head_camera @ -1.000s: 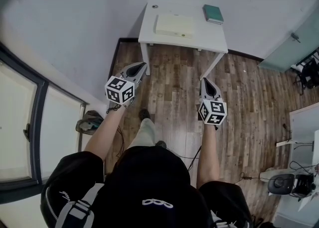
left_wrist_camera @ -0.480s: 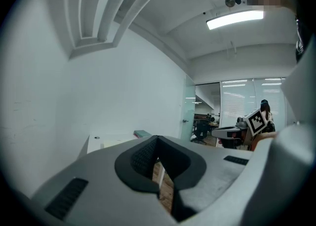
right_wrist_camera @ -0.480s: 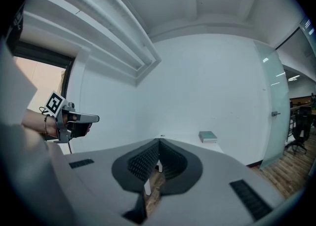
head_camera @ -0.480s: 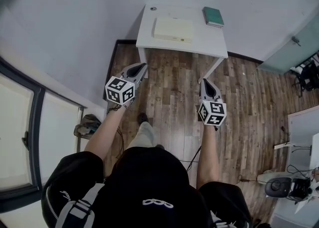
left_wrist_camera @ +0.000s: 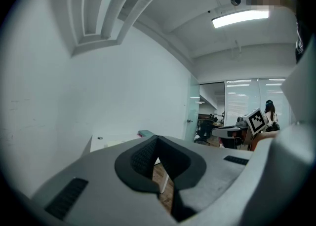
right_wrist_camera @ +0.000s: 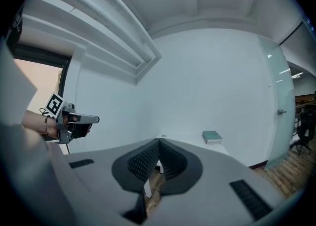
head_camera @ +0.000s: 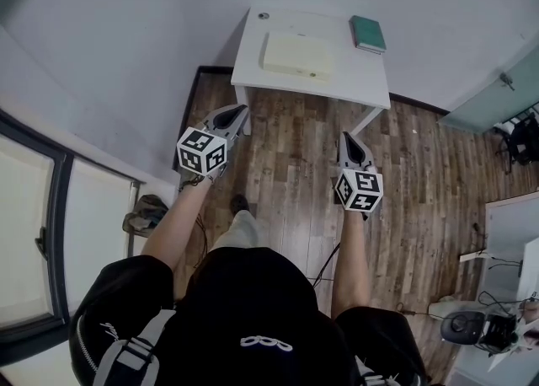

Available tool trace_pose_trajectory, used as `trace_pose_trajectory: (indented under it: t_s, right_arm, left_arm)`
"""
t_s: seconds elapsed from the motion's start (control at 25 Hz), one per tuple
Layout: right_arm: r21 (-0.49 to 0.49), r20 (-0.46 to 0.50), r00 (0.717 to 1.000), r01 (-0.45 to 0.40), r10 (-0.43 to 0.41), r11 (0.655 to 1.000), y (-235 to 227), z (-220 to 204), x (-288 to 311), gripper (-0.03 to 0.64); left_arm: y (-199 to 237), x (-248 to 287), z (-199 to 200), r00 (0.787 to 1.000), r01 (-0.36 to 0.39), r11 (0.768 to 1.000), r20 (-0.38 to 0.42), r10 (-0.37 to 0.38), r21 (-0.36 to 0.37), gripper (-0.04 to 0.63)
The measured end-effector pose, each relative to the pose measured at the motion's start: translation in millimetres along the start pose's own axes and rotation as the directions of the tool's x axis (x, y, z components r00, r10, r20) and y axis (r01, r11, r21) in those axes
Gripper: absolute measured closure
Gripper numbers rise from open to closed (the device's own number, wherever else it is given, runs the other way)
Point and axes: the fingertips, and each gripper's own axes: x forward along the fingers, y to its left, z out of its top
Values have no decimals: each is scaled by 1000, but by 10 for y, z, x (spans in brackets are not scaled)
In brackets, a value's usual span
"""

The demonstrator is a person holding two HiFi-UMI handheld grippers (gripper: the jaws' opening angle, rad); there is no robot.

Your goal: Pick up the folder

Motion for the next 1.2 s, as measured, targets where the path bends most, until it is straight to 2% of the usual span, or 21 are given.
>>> trace_pose_trajectory:
  t_s: [1.2]
  right_arm:
    - [-8,-34,999,-35,35,999,11,215,1161,594]
  left_arm:
    - [955,541,184,1000,-26,999,-6,26,-24,574]
